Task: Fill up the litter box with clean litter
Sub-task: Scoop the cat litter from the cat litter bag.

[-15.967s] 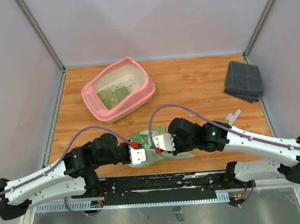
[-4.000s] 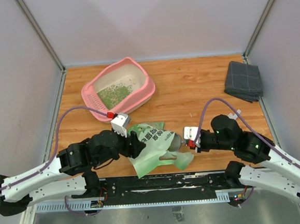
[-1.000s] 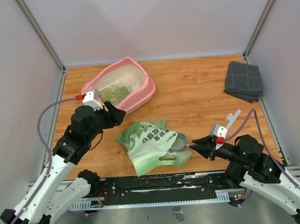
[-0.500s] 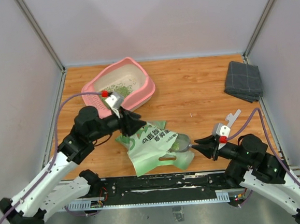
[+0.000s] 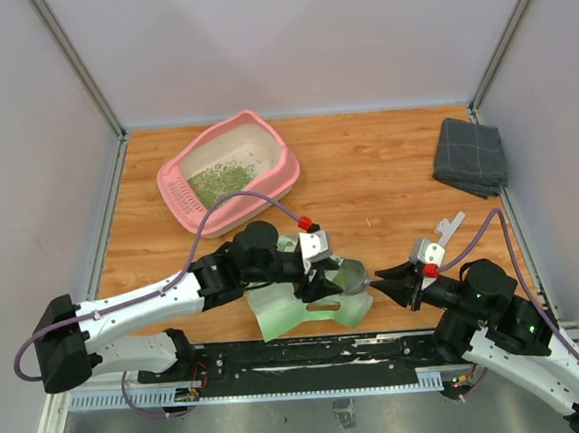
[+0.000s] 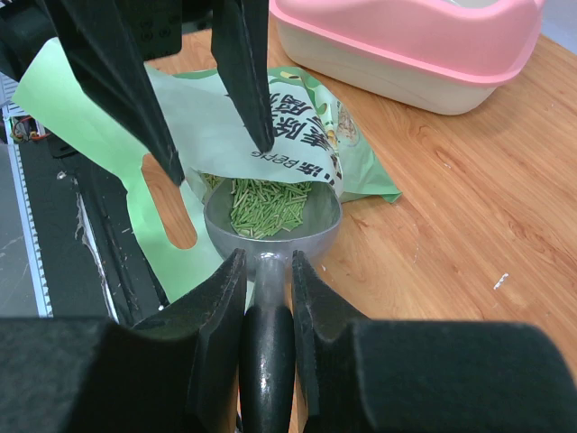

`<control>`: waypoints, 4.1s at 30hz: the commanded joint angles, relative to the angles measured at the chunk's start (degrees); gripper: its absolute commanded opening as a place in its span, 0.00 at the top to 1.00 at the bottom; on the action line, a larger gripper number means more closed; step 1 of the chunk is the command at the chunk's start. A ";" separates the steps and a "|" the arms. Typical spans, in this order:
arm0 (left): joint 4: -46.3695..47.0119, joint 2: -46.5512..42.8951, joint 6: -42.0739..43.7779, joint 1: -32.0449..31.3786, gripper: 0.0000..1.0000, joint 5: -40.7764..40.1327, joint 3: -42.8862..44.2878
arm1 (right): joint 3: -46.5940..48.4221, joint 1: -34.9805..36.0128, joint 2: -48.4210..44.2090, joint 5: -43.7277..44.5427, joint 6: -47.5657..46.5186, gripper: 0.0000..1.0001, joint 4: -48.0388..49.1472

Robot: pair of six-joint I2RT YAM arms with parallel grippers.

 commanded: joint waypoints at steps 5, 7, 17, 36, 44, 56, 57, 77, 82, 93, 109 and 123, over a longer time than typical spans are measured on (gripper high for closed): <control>3.00 7.18 6.48 -3.70 0.44 -1.71 3.50 | 1.99 -0.74 -0.58 -0.27 -1.02 0.99 2.24; 3.55 7.86 6.65 -4.29 0.47 -1.22 3.51 | 2.07 -0.80 -0.74 -0.26 -1.00 0.99 2.24; 5.78 9.88 7.09 -7.41 0.70 -3.04 4.30 | 2.10 -0.79 -1.08 -0.54 -1.20 0.99 2.29; -6.29 14.40 14.40 -12.83 1.00 -10.29 16.82 | 30.39 -0.77 7.00 11.30 2.77 0.50 -20.27; -12.11 16.63 14.23 -15.92 1.00 -16.47 19.88 | 35.34 -0.77 2.71 19.65 1.30 0.51 -23.42; -14.66 20.22 12.21 -18.80 1.00 -20.01 23.54 | 37.89 -0.75 4.47 22.39 0.91 0.53 -24.68; -14.20 20.31 11.81 -18.88 1.00 -19.94 23.27 | 38.07 -0.79 4.61 22.50 0.78 0.53 -24.65; -16.11 22.90 12.01 -21.57 1.00 -24.22 25.24 | 40.23 -0.73 7.93 25.96 4.65 0.54 -26.73; -17.85 22.90 13.19 -22.58 1.00 -25.03 27.18 | 44.28 -0.79 12.56 26.15 10.17 0.55 -34.35; -18.91 24.31 15.24 -24.76 1.00 -26.03 30.51 | 49.46 -0.75 16.81 25.22 16.83 0.55 -44.56; -22.65 22.73 16.16 -24.90 1.00 -28.10 31.67 | 40.32 -0.78 17.17 16.19 22.69 0.54 -41.12; -29.43 13.70 16.77 -22.93 1.00 -32.04 28.38 | 36.91 -0.79 23.24 2.79 14.05 0.43 -34.50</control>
